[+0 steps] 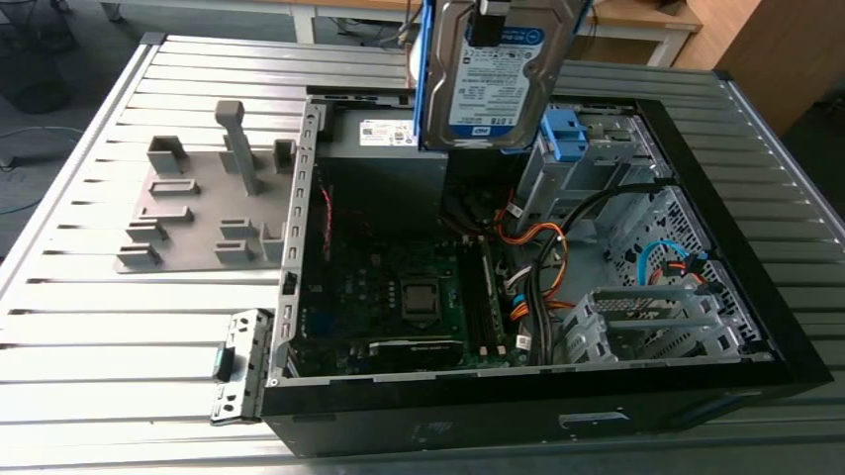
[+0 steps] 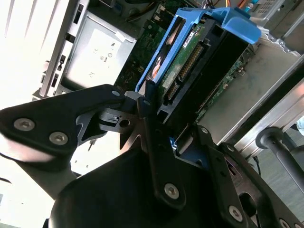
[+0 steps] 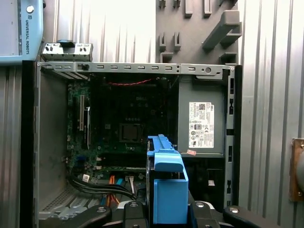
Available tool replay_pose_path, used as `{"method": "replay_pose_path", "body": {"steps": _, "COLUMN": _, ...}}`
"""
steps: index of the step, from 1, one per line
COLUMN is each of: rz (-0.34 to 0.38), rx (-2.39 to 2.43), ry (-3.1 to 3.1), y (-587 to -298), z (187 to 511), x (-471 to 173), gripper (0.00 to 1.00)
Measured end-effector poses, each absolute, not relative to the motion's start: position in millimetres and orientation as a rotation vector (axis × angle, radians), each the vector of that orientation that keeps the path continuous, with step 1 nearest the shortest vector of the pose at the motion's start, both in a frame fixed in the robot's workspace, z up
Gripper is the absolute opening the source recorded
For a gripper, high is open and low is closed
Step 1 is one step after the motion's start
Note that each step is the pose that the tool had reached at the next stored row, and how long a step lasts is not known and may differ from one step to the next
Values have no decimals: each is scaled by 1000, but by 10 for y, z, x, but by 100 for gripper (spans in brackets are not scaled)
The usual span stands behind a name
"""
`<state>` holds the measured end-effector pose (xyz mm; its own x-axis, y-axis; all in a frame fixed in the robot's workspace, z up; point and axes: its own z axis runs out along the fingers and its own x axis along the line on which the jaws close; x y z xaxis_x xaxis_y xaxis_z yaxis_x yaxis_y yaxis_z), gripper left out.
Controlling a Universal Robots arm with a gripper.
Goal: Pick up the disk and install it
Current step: 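Pick up the disk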
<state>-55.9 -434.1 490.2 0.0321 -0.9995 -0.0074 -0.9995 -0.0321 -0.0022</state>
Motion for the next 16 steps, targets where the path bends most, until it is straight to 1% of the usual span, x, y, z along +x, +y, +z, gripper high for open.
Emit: {"method": "replay_pose_path", "body": {"steps": 16, "rz": 6, "rx": -2252, "ry": 2181, "y": -4479, "z": 4899, "x": -559, "gripper": 36}}
